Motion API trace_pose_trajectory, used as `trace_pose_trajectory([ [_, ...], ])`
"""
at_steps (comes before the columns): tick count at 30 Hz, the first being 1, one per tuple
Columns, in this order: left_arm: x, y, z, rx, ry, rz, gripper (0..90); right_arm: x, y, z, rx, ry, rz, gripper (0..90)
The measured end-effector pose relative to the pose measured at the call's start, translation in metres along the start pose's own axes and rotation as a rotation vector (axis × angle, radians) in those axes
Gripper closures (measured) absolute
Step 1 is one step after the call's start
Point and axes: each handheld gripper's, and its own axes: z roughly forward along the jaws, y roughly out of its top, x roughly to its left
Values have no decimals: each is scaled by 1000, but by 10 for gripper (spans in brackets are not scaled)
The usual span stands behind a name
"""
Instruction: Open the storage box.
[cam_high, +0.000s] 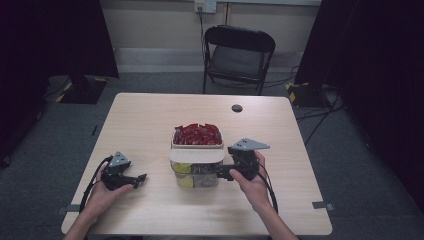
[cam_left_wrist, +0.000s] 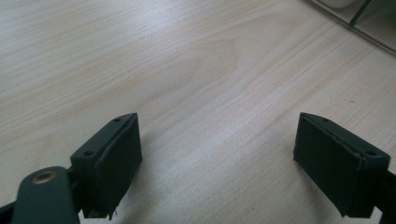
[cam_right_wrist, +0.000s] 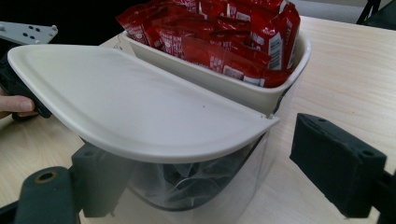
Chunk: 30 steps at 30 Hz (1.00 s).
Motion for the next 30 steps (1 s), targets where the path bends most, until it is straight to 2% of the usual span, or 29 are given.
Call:
trace_pose_trajectory([
  [30,0,0,0,2,0,2,147,-9,16,13,-18,19,28,141],
])
